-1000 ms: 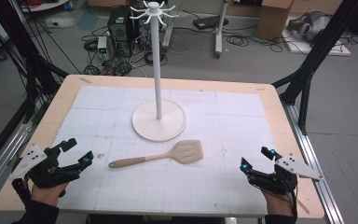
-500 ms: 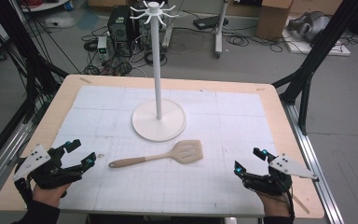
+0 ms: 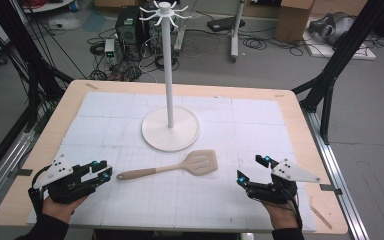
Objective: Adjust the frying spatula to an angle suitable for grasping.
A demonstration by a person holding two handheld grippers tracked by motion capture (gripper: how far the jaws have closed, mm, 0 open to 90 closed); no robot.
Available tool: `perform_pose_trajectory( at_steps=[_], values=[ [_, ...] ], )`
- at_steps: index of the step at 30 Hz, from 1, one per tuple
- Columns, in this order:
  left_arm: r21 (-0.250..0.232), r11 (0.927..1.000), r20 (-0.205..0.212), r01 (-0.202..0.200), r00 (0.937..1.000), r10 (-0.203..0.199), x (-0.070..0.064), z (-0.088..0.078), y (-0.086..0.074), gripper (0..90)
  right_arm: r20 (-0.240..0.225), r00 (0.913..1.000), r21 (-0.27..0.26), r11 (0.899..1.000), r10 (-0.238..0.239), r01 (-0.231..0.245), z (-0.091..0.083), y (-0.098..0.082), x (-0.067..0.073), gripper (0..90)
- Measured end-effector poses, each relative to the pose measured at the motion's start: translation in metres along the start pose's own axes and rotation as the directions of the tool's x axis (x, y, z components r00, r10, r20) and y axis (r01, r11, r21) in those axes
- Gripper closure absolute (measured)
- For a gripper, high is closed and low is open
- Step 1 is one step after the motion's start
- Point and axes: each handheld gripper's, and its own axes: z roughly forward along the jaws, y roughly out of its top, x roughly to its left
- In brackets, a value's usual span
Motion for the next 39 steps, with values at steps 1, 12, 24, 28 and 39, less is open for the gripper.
perform_pose_trajectory(
  at_steps=[1,12,24,28,39],
  values=[
    [-0.01,0.9999,-0.005,-0.008,1.0,0.008,-0.001,0.0,0.0,59.3,-0.015,0.9998,-0.001,1.0,-0.008,0.008,0.004,0.002,0.002,18.0],
    [-0.089,0.9958,-0.083,0.022,0.9961,-0.029,0.003,-0.007,0.002,22.1,-0.235,0.9622,0.088,0.983,-0.138,0.162,0.077,0.027,0.04,18.2],
    [-0.096,0.9947,-0.108,0.038,0.993,-0.048,0.007,-0.011,0.001,21.2,-0.386,0.9052,0.22,0.935,-0.177,0.277,0.154,0.034,0.061,34.6],
    [-0.09,0.9954,-0.106,0.034,0.9934,-0.043,0.008,-0.011,0.001,21.4,-0.415,0.885,0.261,0.904,-0.21,0.337,0.17,0.032,0.066,39.1],
    [-0.088,0.9953,-0.107,0.041,0.993,-0.05,0.009,-0.011,0.001,21.8,-0.488,0.8288,0.353,0.807,-0.274,0.474,0.207,0.028,0.081,51.4]
  ],
)
